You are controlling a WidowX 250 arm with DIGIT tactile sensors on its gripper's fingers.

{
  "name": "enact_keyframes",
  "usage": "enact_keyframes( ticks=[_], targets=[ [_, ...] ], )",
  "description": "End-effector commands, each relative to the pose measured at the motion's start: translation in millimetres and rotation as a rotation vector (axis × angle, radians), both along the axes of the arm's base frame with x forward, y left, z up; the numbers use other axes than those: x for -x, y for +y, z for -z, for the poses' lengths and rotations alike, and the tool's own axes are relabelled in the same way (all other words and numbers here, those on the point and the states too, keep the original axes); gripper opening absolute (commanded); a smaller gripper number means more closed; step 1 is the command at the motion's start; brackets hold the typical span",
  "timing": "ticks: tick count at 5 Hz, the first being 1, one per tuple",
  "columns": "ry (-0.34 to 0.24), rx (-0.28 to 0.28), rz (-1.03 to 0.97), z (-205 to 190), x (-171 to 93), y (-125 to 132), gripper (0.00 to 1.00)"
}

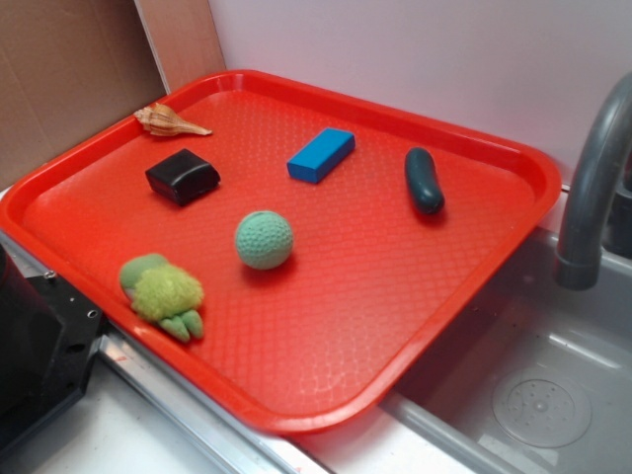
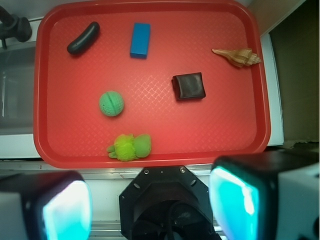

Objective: Grab the blue block.

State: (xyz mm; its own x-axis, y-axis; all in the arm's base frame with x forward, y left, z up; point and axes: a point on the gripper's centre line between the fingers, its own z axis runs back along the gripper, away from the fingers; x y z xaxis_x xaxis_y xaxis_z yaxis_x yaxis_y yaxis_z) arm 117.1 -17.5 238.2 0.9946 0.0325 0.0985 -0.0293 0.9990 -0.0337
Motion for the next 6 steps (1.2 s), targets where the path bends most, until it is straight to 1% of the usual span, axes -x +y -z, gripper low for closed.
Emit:
enact_keyframes(
  ticks=[1,2,3,6],
  targets=[
    [0.0,0.0,0.0,0,0,0,1.0],
    [0.039,0.013,-0.071,47,-50,-1,1.0],
    [-0.001,0.055,-0.235,89,-101,14,1.0],
    [-0.001,0.055,-0.235,89,-101,14,1.0]
  ],
)
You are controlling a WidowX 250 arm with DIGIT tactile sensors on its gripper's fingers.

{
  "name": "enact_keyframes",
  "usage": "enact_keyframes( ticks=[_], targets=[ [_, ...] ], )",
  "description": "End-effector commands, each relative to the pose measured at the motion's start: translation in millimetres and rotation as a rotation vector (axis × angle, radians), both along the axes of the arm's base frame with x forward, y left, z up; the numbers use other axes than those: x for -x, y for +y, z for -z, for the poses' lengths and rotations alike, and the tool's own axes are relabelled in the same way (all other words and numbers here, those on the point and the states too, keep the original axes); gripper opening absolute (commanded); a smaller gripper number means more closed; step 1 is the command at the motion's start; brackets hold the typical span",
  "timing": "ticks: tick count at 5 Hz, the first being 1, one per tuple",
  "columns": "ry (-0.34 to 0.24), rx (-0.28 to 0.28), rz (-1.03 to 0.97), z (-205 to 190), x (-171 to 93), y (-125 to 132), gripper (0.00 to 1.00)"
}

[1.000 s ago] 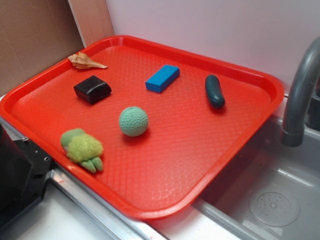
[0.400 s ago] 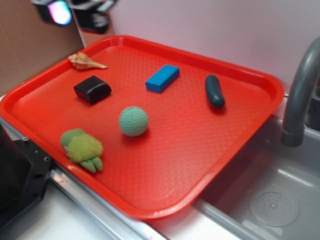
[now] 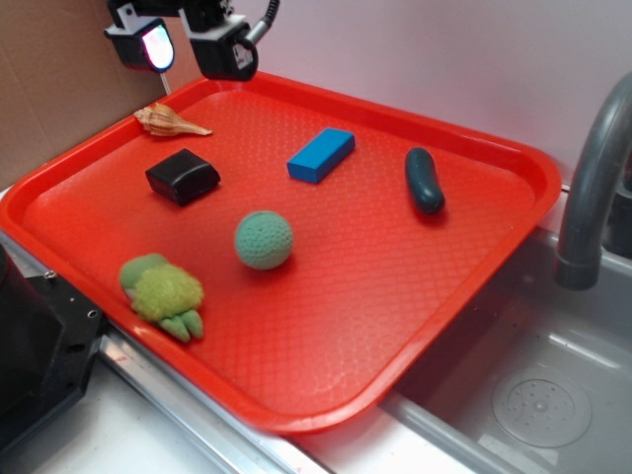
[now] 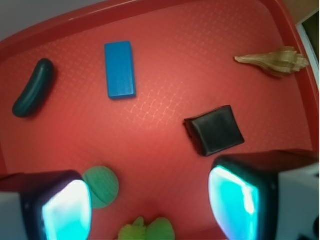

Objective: Grab the blue block.

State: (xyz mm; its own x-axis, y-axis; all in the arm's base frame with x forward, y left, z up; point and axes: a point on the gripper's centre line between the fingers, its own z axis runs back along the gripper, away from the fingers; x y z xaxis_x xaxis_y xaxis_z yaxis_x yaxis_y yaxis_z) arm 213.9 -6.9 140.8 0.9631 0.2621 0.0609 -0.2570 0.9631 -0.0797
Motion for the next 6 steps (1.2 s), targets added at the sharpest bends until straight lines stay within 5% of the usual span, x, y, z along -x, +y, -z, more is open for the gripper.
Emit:
enact_keyframes(
  ticks=[1,2,3,5,6],
  targets=[
    [-0.008,0.023,-0.111,9,-27,2,1.0],
    [-0.045,-0.079,-0.176,33,-55,-3,1.0],
    [-0.037,-0.106,-0.129,58,-79,-9,1.0],
    [-0.004,-0.076,-0.083,98,-107,-10,1.0],
    [0.06,-0.065,-0.076,117,-114,-5,1.0]
  ],
)
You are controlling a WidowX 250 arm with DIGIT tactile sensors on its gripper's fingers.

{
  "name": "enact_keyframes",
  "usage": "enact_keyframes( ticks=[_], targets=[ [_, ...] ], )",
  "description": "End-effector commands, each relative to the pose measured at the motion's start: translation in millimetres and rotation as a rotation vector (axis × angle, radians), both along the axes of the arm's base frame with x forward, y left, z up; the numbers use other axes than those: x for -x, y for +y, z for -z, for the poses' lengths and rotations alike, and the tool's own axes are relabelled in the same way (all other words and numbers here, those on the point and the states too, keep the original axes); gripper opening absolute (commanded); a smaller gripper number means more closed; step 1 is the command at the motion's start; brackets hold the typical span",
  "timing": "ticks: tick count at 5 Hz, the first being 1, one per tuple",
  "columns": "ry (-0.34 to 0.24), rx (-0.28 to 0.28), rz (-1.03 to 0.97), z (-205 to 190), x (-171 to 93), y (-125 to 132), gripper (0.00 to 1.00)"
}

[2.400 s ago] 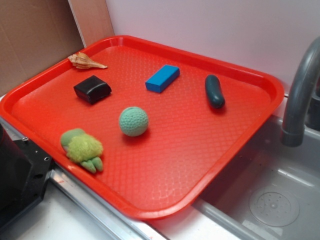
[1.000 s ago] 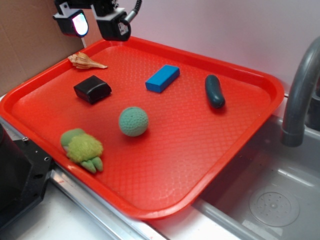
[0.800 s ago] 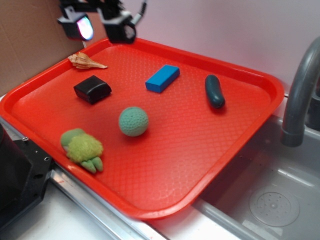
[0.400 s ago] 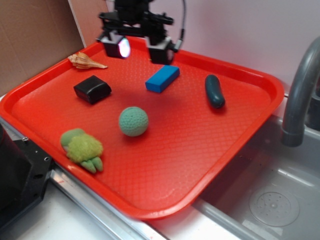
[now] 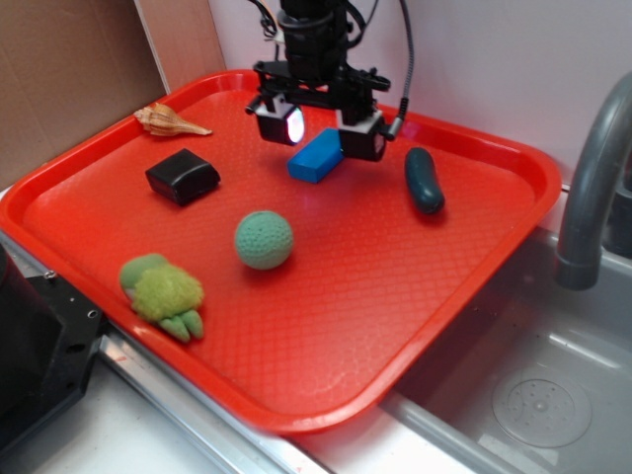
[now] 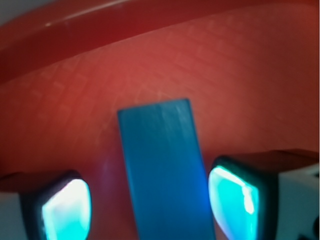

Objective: Grab the blue block.

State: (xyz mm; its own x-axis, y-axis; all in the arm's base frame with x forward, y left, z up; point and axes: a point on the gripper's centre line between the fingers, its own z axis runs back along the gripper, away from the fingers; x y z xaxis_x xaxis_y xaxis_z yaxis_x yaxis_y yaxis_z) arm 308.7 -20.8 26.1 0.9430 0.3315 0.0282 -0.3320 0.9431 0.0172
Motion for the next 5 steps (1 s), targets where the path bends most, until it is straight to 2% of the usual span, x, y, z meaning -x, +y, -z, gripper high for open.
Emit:
enact_keyframes(
  ticks=[1,2,3,4,5],
  targets=[
    [0.046,0.006,-0.003,2,-17,14,0.0],
    [0.049,-0.005,0.01,-18,-5,14,0.0],
    [0.015,-0.007,0.054,-59,20,5,0.0],
    [-0.072,0.006,0.047,-93,53,-4,0.0],
    [-0.09,0.002,0.033,-118,87,-4,0.0]
  ],
)
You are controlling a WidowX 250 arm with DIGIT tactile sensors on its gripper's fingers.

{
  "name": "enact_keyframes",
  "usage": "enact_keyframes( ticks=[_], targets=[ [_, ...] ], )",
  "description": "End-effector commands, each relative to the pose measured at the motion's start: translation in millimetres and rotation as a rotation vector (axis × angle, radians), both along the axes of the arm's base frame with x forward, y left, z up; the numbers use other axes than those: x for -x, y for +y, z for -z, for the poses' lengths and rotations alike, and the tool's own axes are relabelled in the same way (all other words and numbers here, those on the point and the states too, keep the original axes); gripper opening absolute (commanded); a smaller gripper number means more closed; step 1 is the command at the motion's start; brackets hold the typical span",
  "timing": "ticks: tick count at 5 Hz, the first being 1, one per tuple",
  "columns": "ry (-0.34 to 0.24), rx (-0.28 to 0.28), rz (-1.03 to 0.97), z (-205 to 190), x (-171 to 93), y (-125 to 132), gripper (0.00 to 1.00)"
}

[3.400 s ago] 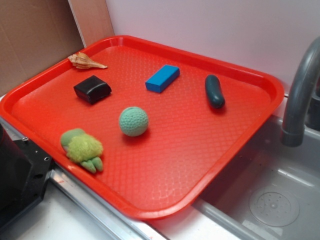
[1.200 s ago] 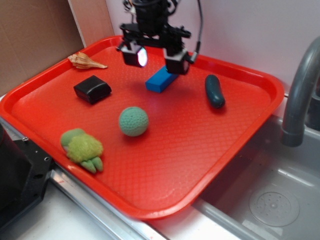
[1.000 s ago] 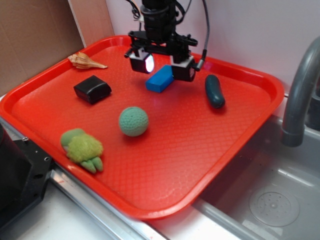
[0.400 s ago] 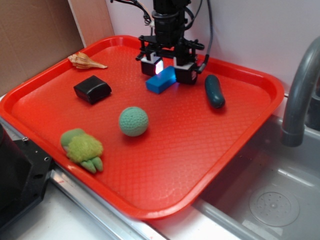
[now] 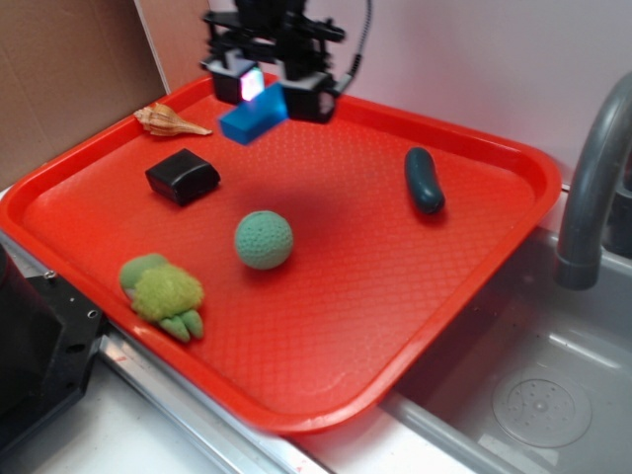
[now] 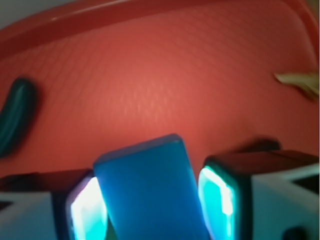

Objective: Grab the blue block.

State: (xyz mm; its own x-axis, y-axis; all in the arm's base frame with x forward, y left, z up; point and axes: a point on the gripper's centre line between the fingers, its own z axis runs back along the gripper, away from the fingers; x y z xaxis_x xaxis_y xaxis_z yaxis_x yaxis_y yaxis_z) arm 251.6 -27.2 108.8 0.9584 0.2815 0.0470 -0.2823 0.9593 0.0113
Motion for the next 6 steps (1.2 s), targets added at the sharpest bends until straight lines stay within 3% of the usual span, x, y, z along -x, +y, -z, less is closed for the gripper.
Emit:
enact_keyframes(
  ticks=[1,3,6],
  targets=[
    [-0.121,0.042,0.038,-42,44,10,0.0],
    [-0.102,0.042,-0.023,-41,54,24,0.0],
    [-0.056,0.042,-0.078,-25,40,43,0.0]
  ],
)
